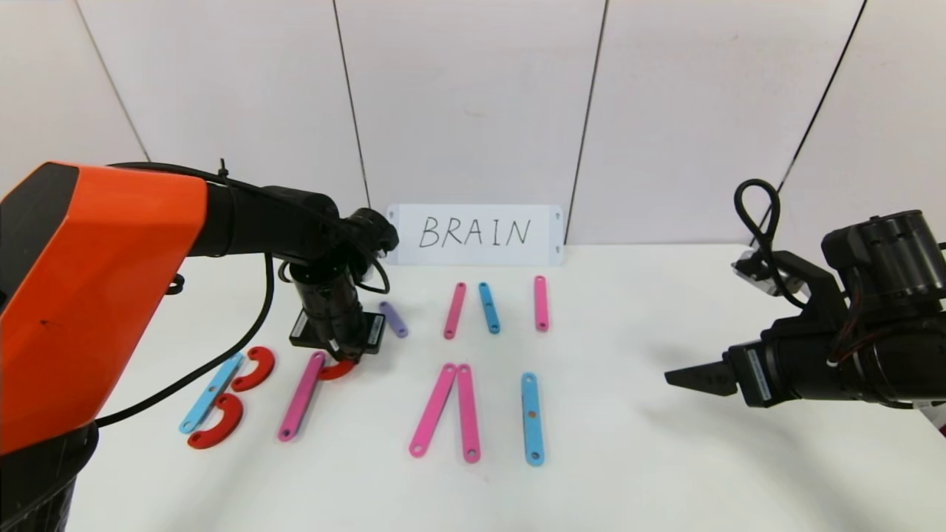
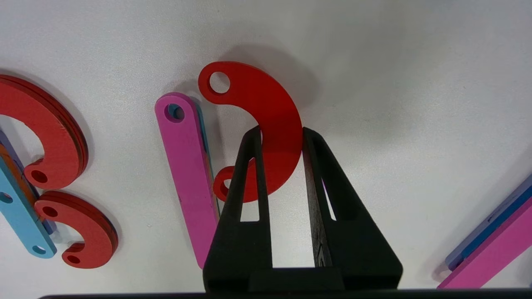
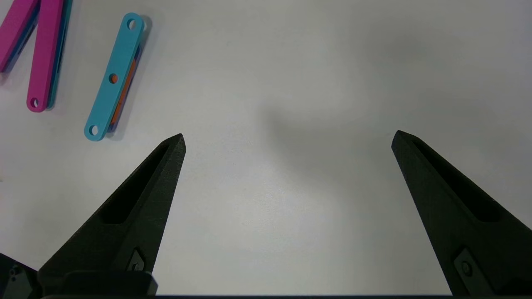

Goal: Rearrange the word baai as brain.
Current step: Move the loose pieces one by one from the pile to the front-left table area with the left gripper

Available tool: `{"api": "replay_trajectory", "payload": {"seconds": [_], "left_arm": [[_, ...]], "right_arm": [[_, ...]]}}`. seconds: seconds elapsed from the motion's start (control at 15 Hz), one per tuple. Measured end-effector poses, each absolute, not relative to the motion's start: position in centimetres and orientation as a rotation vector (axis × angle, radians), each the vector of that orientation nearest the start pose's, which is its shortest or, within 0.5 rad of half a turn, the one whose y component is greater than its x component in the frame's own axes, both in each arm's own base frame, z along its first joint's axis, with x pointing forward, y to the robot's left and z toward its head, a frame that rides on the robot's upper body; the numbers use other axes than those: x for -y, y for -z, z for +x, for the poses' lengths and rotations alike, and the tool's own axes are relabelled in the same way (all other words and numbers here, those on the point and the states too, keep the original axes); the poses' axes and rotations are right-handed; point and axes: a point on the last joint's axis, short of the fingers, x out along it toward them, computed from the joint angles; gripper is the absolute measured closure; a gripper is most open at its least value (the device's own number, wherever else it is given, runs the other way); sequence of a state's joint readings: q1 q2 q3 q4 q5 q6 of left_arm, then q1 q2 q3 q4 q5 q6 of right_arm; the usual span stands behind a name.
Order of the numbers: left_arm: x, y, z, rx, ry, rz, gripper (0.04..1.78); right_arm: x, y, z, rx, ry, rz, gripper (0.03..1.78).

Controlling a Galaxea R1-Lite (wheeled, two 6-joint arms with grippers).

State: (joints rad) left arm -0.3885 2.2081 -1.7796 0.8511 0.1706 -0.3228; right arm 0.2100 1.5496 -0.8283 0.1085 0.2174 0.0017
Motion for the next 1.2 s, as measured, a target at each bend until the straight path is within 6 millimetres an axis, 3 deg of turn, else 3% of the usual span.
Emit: {"api": "replay_trajectory", "payload": {"seconds": [0.27,0.6,0.8,0.93,1.2], "left_arm": [[14.8,-13.9,37.0,-1.239,-0.011,0.073,1.32],[14.9,-13.9,36.9,-1.240,-0.006,0.075,0.53],[15.1,-14.4,36.8,-1.227,0.004,0.069,0.19],[15.2,-14.8,36.9,-1.205,0.014,0.051,0.09],[15.8,-15.9,38.2,-1.093,0.005,-0.046,0.07]], "right_arm": [[-5.6,-16.6,23.7,-0.837,-0.402,0.005,0.07],[-5.5,-16.6,23.7,-0.837,-0.401,0.005,0.07],[-5.6,-16.5,23.8,-0.839,-0.401,0.005,0.07],[-5.6,-16.5,23.8,-0.840,-0.401,0.005,0.07],[-5.6,-16.5,23.8,-0.842,-0.403,0.004,0.07]]}}
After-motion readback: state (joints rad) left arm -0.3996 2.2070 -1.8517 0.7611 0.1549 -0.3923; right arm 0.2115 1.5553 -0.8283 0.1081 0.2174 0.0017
